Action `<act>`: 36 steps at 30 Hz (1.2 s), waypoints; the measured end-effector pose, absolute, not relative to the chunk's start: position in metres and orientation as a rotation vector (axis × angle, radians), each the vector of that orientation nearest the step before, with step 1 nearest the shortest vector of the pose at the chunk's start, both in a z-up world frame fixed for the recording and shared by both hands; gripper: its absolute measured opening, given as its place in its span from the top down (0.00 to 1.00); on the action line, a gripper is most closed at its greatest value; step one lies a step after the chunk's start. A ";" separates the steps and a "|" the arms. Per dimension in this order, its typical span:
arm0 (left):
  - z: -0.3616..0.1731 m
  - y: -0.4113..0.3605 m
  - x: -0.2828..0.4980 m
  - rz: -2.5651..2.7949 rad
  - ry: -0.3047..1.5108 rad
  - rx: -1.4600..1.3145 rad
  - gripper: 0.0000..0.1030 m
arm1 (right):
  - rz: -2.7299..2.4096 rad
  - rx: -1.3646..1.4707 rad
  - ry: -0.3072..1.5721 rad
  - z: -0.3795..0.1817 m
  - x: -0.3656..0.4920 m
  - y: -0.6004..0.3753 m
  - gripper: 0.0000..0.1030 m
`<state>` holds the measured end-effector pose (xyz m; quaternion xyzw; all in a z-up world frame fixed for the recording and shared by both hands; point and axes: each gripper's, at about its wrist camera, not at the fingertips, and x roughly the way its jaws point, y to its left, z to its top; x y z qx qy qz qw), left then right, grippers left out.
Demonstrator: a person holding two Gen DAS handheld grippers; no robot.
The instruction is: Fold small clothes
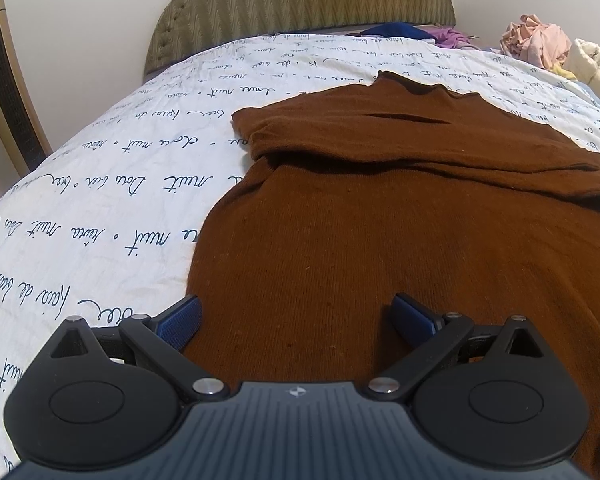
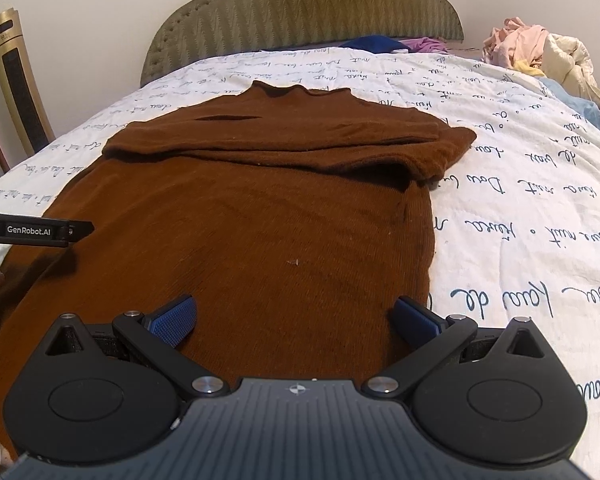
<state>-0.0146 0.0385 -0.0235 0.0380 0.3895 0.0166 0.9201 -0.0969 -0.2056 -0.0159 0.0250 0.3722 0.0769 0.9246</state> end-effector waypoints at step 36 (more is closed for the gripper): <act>-0.013 0.039 -0.041 -0.034 0.843 0.094 0.01 | 0.212 0.156 0.775 -0.006 -0.131 -0.235 0.01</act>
